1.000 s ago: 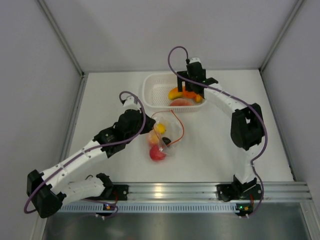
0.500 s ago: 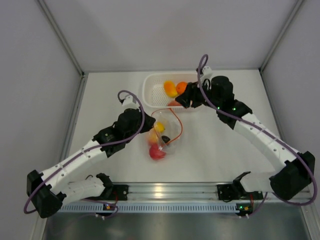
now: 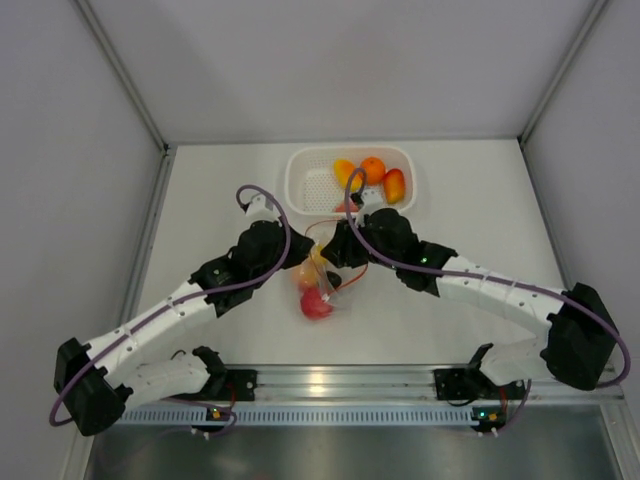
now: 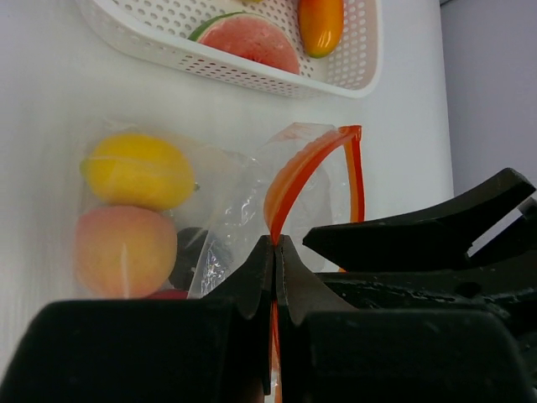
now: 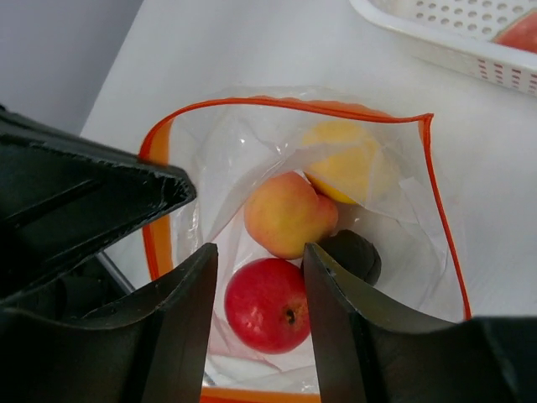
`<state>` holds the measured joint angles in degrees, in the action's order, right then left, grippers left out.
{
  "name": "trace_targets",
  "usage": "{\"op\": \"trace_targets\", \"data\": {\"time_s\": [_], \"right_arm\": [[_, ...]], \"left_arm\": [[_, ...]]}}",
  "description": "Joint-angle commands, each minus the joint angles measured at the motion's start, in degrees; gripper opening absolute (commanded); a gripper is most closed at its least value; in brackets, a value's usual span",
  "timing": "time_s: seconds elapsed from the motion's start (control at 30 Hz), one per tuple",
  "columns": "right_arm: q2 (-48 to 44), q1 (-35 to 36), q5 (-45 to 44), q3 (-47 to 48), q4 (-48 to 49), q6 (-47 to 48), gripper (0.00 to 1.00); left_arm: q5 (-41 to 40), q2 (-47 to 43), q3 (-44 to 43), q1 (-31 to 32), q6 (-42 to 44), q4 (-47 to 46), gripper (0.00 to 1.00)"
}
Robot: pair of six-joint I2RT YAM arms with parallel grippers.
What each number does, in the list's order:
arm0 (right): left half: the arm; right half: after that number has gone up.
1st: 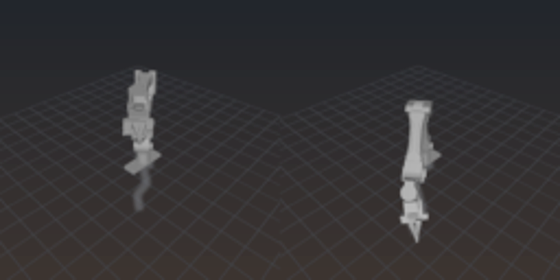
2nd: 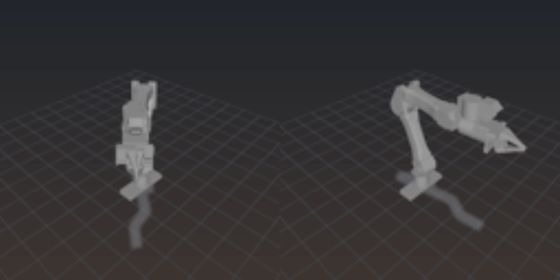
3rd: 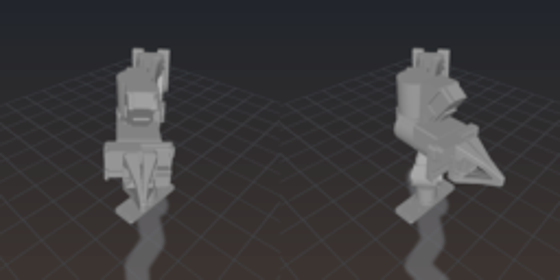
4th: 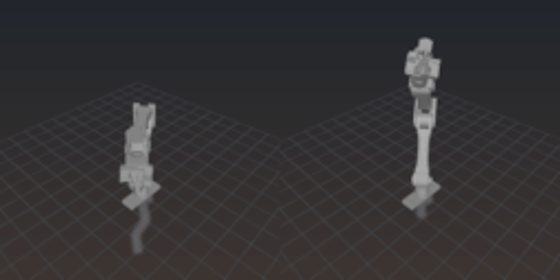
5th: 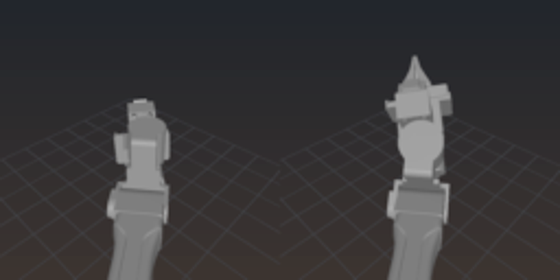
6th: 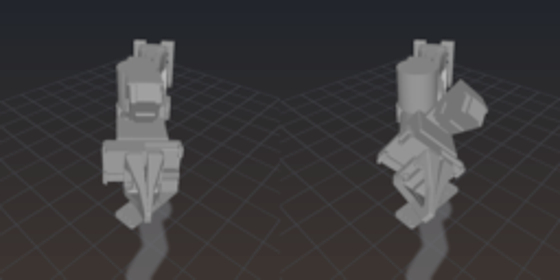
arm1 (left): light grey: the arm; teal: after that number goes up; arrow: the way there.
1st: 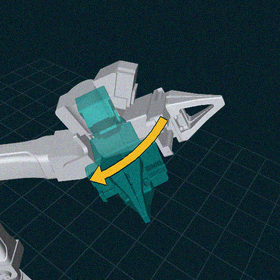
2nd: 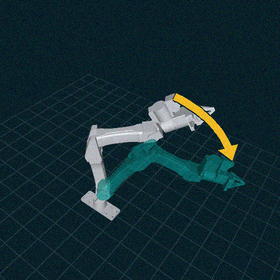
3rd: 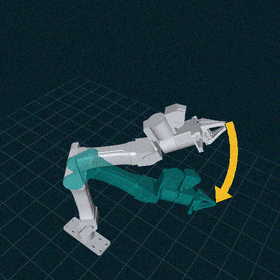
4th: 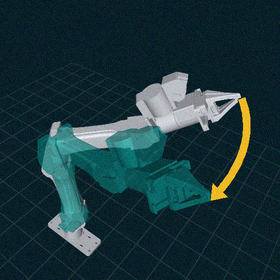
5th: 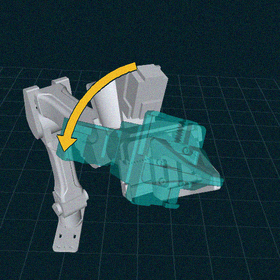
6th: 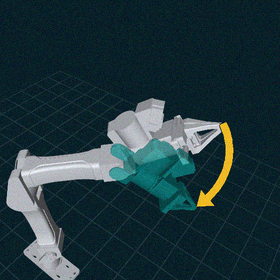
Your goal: Open the zip-top bag and remove the fake food
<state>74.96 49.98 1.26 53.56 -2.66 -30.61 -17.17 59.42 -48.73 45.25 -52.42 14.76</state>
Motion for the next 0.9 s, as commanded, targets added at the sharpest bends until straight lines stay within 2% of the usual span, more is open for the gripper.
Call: {"op": "trace_targets", "data": {"time_s": [0.0,0.17,0.33,0.4,0.73,0.87], "right_arm": [[3.86,2.22,-8.71,1.28,4.24,-7.34,0.46],[9.06,5.39,-18.38,5.33,-1.56,-9.73,0.45],[11.43,6.53,-21.55,3.4,-0.42,-13.33,0.49],[13.28,7.24,-22.09,2.87,-0.07,-14.91,0.55],[18.73,9.0,-24.9,-0.21,2.13,-19.49,0.58],[20.75,9.43,-22.79,-0.12,1.87,-19.22,0.6]], "left_arm": [[0.38,-0.8,1.35,-0.08,-1.36,-4.3,0.0],[1.17,-0.8,1.79,-0.08,-2.24,-4.39,0.0],[0.91,-1.85,3.46,0.01,-3.21,-4.39,0.0],[0.91,-2.2,3.9,0.01,-3.21,-4.57,0.0],[0.82,-2.99,6.54,0.01,-3.83,-5.01,0.0],[0.65,-2.91,7.33,0.01,-4.0,-5.01,0.0]]}}
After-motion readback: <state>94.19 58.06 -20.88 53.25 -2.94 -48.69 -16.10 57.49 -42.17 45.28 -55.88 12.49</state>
